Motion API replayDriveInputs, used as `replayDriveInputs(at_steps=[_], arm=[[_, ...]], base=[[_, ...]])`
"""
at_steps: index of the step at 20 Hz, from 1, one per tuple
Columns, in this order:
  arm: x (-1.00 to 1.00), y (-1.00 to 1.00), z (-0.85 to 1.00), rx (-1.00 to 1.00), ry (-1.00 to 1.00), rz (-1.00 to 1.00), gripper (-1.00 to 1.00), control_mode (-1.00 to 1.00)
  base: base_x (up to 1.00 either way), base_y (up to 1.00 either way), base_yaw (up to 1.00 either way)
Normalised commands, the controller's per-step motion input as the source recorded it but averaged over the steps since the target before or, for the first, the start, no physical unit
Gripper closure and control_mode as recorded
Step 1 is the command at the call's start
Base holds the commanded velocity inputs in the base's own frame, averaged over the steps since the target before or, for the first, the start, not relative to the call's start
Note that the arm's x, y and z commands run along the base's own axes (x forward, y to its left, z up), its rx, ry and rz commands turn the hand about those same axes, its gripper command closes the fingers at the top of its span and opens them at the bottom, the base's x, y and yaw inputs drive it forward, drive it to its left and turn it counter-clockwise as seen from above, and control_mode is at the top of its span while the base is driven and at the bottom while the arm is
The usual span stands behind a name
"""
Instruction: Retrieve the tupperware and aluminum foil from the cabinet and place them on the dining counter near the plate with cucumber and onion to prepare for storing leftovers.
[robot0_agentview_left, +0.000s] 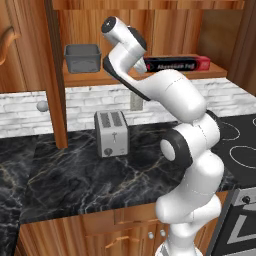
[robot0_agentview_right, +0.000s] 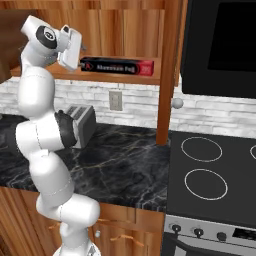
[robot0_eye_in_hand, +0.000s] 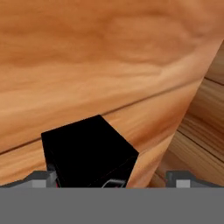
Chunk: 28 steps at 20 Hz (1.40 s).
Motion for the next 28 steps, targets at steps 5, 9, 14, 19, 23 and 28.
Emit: replayDriveInputs(at_steps=[5,9,14,19,23,28], arm=[[0.26,-0.25,-0.2,0.01,0.04,0.08,-1.0,-1.0],[0.14,-0.18,-0.59,0.0,0.07,0.09,-1.0,-1.0],[0.0,-0.26,-0.72,0.0,0.01,0.08,-1.0,-1.0],[0.0,-0.31,-0.58,0.01,0.0,0.07,1.0,-1.0],[-0.26,-0.03,-0.19,0.0,0.0,0.03,1.0,-1.0],[-0.96,0.32,0.0,-0.01,-0.06,0.02,1.0,-1.0]], base=[[0.0,0.0,0.0],[0.0,0.0,0.0],[0.0,0.0,0.0],[0.0,0.0,0.0],[0.0,0.0,0.0],[0.0,0.0,0.0]])
